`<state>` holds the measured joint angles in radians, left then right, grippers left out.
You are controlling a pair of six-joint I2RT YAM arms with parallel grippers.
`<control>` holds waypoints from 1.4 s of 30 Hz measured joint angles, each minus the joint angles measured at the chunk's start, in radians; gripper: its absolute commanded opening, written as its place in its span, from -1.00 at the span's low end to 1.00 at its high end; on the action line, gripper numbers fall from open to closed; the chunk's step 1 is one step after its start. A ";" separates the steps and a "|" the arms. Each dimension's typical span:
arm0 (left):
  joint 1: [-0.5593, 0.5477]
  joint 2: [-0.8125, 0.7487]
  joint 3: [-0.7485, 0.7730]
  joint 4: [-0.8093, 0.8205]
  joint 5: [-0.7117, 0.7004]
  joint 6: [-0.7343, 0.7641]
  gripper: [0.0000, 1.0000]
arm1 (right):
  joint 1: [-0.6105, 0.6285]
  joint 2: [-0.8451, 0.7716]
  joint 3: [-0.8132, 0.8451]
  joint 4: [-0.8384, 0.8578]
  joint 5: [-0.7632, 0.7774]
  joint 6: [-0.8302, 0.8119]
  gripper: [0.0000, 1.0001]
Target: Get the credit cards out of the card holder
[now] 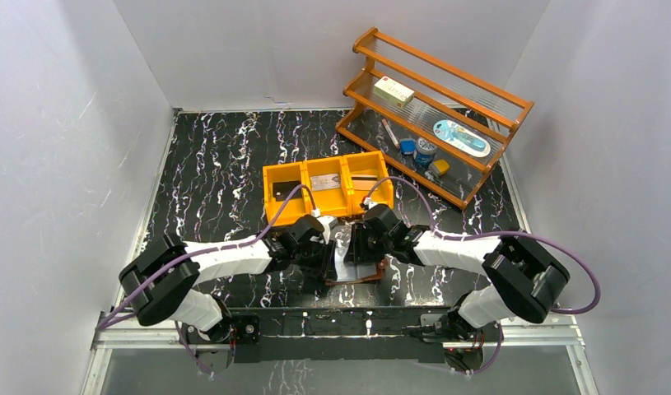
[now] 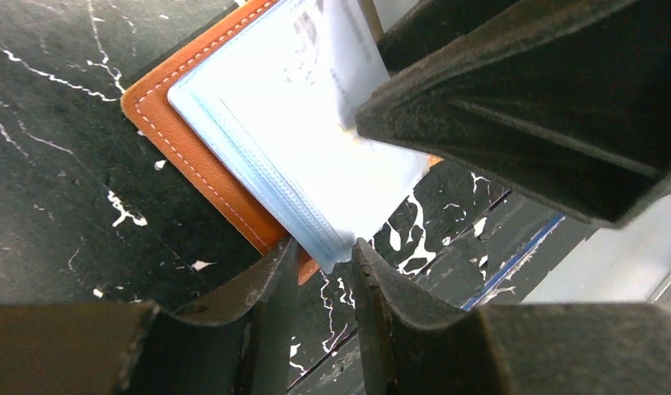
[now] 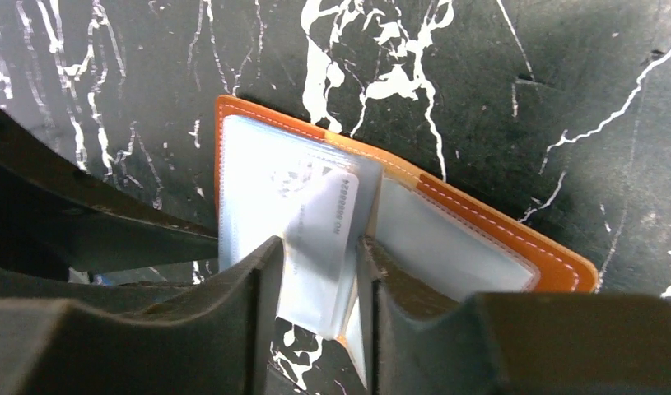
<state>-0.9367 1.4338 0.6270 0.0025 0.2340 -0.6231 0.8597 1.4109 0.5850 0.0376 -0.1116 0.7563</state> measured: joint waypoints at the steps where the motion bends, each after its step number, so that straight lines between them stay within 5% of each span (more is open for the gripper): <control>1: -0.003 -0.008 -0.005 0.001 -0.010 -0.006 -0.43 | 0.008 0.008 0.012 -0.015 0.011 -0.001 -0.21; 13: -0.005 -0.209 -0.079 -0.040 -0.221 -0.089 -0.24 | 0.116 0.069 0.098 -0.093 0.154 -0.008 -0.70; 31: -0.005 -0.134 -0.055 -0.008 -0.193 -0.076 -0.16 | 0.082 0.061 0.020 0.040 0.104 0.021 -0.74; 42: -0.005 -0.206 -0.032 -0.078 -0.278 -0.090 0.26 | 0.071 0.061 0.011 0.055 0.082 0.028 -0.74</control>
<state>-0.9421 1.2278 0.5945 -0.0757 -0.0437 -0.7136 0.9306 1.4723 0.5964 0.0929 -0.0296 0.7841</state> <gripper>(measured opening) 0.618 0.130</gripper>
